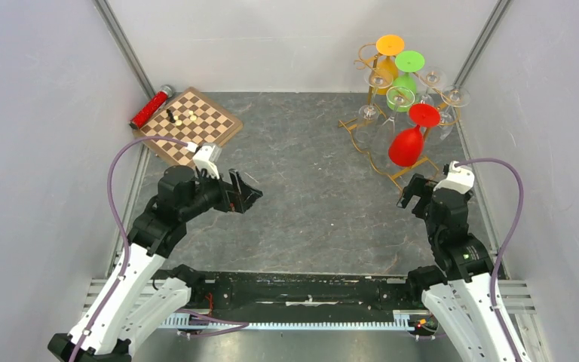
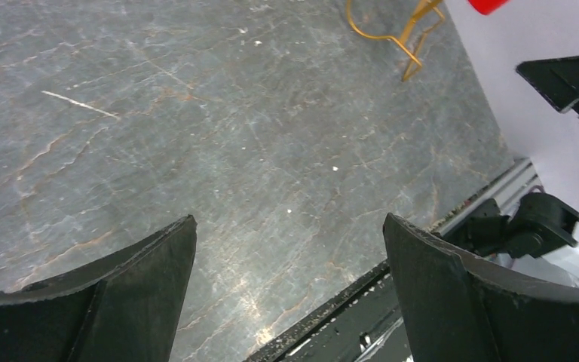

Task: Take the wine glass off the wine glass rack
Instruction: Adjust the wine rack at the center of the board.

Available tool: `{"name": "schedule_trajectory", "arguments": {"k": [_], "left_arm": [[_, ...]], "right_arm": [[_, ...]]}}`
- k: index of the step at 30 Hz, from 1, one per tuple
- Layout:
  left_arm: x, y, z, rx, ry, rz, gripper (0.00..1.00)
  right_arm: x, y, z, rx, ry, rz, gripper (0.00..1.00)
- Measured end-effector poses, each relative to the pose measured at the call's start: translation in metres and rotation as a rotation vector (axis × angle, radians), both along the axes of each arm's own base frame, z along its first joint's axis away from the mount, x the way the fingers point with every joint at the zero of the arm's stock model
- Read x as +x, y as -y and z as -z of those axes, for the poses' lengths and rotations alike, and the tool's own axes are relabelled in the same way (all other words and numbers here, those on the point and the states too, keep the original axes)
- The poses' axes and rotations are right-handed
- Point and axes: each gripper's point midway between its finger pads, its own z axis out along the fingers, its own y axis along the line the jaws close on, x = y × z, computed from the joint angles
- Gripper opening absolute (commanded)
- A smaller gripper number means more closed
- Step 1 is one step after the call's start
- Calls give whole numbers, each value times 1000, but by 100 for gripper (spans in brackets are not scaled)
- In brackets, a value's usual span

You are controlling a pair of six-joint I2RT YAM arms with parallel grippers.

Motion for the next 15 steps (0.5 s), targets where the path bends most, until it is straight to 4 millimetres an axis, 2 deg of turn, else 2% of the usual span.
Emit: {"name": "schedule_trajectory", "arguments": {"k": [6,10,15], "left_arm": [[-14,11,-10,-51,1,83,97],[-16,20,-18,-70,-14,139,97],[-13,24,-9,-58,-59,152,96]], "right_arm": [[-1,-1,-18,-33,16,-39,98],[-2,-3,-31,-54,34,-74,98],[-6,-9,-61,-87,71,-145,98]]}}
